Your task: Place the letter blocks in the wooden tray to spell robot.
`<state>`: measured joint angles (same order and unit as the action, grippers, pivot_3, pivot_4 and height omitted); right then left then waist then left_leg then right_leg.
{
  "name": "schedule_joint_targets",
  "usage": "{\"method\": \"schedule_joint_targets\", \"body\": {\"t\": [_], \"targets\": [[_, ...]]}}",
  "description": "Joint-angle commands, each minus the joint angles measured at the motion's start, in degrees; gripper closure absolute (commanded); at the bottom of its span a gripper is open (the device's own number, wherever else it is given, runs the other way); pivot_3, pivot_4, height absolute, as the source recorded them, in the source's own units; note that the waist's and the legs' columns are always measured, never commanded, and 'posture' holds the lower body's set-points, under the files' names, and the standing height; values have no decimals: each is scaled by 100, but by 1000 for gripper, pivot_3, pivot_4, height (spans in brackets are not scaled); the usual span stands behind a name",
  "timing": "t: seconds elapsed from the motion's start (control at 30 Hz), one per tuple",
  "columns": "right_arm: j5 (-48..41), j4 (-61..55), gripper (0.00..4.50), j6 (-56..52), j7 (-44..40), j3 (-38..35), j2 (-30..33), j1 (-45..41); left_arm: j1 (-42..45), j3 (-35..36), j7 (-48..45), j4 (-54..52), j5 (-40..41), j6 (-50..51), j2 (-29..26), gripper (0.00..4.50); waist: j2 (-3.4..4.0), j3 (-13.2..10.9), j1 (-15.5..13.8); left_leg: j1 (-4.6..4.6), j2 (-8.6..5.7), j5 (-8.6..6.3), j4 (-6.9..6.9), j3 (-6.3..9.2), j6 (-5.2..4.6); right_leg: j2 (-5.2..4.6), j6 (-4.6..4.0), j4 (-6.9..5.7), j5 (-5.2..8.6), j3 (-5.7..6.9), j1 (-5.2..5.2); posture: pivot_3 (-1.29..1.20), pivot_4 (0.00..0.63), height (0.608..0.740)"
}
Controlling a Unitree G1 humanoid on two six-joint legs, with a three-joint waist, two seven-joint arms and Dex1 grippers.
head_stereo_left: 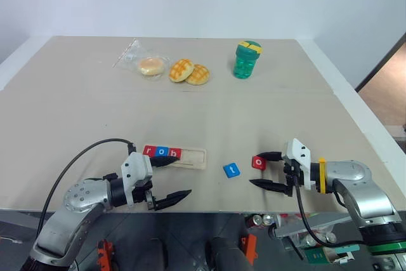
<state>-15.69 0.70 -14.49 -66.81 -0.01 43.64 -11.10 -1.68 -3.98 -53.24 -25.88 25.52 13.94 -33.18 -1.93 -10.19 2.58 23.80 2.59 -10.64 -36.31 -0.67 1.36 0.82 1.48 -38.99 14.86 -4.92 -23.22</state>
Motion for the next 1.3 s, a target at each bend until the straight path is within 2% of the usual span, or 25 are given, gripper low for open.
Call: {"method": "schedule_joint_targets", "body": {"t": [0.03, 0.17, 0.2, 0.23, 0.3, 0.4, 0.43, 0.5, 0.67, 0.77, 0.9, 1.03, 1.3], "targets": [[-62, -246, 284, -581, 465, -77, -85, 273, 59, -31, -345, -112, 136, -37, -202, 0, -3, 2, 2, -1, 0, 0, -3, -1, 0, 0, -1, 0, -1, 0, 1, 0, 150, 740], [-120, -681, 284, -969, 922, -138, -197, 485, 94, -50, -366, -41, 73, -87, -217, 0, -12, 8, 2, -5, -1, 1, -9, -9, 1, -4, -3, 1, -2, -9, 5, 0, 150, 740], [-133, -841, 571, -1082, 1060, -152, -239, 568, 104, -50, -365, -31, 63, -86, -209, 0, -15, 9, 2, -5, 0, 1, -9, -12, 1, -5, -3, 1, -2, -12, 4, 0, 150, 740], [-155, -993, 571, -1199, 1188, -164, -274, 643, 111, -52, -362, -23, 54, -87, -202, 0, -15, 9, 1, -6, 1, 1, -9, -12, 1, -5, -3, 1, -2, -11, 4, 0, 150, 740], [-174, -1222, 1525, -1328, 1363, -171, -324, 771, 130, -57, -342, -8, 42, -75, -183, 0, -14, 9, 1, -5, 1, 1, -8, -14, 1, -6, -3, 0, -2, -13, 1, 0, 150, 740], [-177, -1675, 2270, -1505, 1679, -204, -410, 1093, 87, -54, -331, -1, 6, -99, -182, 0, -18, 12, -8, 1, 0, -1, -1, -7, 4, -6, 1, 1, 3, -8, -2, 0, 150, 740], [-186, -1769, 2770, -1579, 1758, -215, -417, 1143, 89, -56, -332, 13, -8, -106, -179, 0, -19, 13, -6, 3, 0, -7, 3, 1, 13, -4, 1, 0, 16, -4, -2, 0, 150, 740], [-158, -1937, 3288, -1673, 1916, -225, -419, 1229, 107, -53, -328, 47, -36, -112, -168, 0, -19, 13, -5, 3, 2, -13, 4, 1, 19, -1, 0, 1, 20, -2, -3, 0, 150, 740], [-220, -2358, 3295, -2004, 2231, -259, -429, 1389, 165, -61, -314, 98, -65, -110, -131, 0, -19, 13, -2, 3, 4, -18, 5, 6, 23, 2, -3, 0, 26, 2, -3, 0, 150, 740], [-264, -2458, 3295, -2056, 2361, -268, -474, 1189, 201, -16, -203, 158, -103, -122, -66, 0, -20, 13, -2, 3, 4, -19, 5, 5, 23, 1, -4, 1, 27, 1, -3, 0, 150, 740], [-479, -2266, 3295, -2189, 2175, -81, -571, 27, 276, 231, 321, 300, -112, 13, 139, 0, -16, 3, 45, 0, 8, -18, 1, -12, 22, 0, -8, 0, 16, -7, -9, 0, 150, 740], [-490, -1792, 3295, -2253, 1824, 494, -802, -1318, 310, 433, 763, 425, -146, 68, 295, 0, -12, -8, 71, -6, 8, -8, -2, -16, 6, 9, -6, 0, -15, -18, -14, 0, 150, 740], [-65, -729, 3295, -1863, 1112, 1905, -1520, -2647, -111, 639, 1039, 267, -129, 8, 356, 0, -15, -6, 16, 42, 9, -19, 12, 7, 15, 15, 24, 1, 2, -4, -44, 0, 150, 740]]}}
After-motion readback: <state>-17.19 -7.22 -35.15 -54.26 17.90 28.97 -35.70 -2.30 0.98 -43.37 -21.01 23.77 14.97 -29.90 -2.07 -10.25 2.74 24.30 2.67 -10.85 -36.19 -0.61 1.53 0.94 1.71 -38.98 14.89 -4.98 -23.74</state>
